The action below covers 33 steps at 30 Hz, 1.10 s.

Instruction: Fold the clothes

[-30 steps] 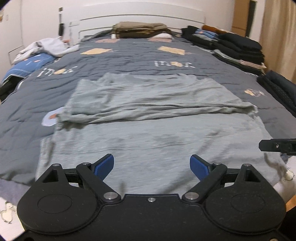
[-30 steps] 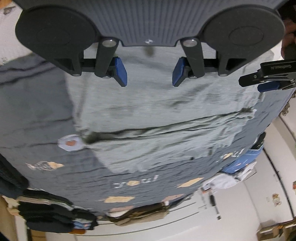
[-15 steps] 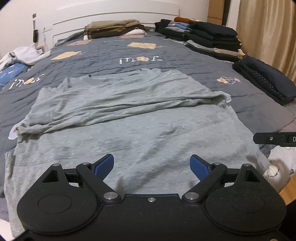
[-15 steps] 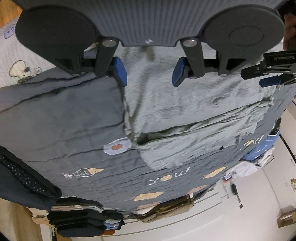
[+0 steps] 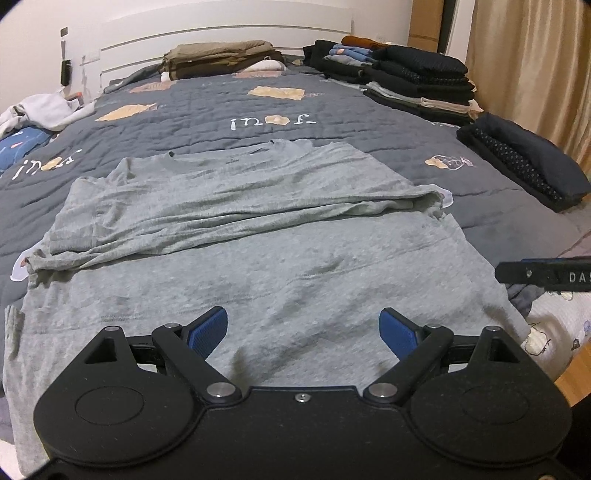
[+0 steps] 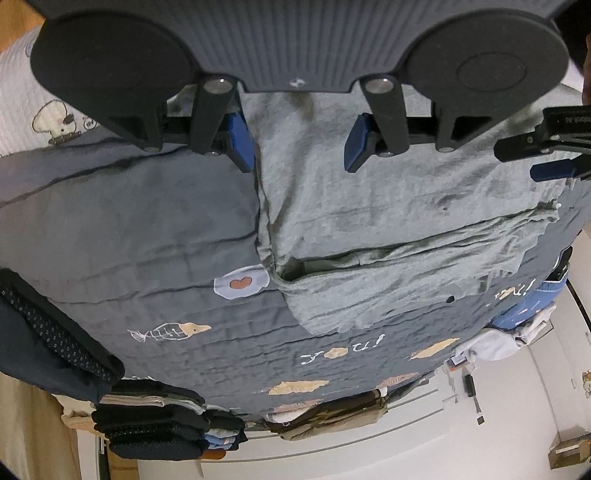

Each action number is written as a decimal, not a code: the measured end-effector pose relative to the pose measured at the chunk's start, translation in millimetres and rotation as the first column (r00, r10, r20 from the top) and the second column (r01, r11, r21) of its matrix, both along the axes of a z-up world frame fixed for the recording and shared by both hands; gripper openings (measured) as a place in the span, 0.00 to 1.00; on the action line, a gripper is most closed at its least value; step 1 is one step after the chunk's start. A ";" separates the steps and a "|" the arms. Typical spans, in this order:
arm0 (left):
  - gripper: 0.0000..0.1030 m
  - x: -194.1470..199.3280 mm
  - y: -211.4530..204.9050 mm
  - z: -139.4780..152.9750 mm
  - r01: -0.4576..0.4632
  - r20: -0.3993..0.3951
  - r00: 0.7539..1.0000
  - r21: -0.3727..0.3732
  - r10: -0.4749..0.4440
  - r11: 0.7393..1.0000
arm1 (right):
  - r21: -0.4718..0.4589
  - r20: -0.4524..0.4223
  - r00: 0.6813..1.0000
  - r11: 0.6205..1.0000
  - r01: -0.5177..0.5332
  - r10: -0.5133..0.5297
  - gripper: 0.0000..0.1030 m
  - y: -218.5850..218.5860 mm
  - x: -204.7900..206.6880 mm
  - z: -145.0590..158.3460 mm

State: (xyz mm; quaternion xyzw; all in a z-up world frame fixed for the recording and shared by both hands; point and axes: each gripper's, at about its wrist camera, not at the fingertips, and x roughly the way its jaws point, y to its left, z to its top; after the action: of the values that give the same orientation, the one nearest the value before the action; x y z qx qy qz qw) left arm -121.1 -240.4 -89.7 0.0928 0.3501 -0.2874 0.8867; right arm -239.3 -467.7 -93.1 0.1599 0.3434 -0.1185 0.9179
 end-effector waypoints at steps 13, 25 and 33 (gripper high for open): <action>0.86 5.0 4.3 4.2 -0.025 0.008 1.000 -0.021 0.025 0.999 | -0.062 -0.003 0.996 0.994 -0.087 0.087 0.52 -35.2 48.7 12.7; 0.86 11.5 12.4 5.4 -0.039 0.005 0.999 -0.033 0.039 0.999 | -0.124 -0.064 0.975 0.968 -0.219 0.212 0.51 -31.5 84.3 -15.6; 0.86 14.0 15.1 6.1 -0.039 0.003 0.999 -0.039 0.039 0.998 | -0.114 -0.071 0.968 0.962 -0.250 0.243 0.32 -29.6 98.3 -26.5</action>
State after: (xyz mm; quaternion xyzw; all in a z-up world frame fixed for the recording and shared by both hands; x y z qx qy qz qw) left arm -107.1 -225.3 -83.6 0.0691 0.3443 -0.2766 0.8945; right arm -141.0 -497.4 -119.6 0.0561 0.3783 -0.0287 0.9235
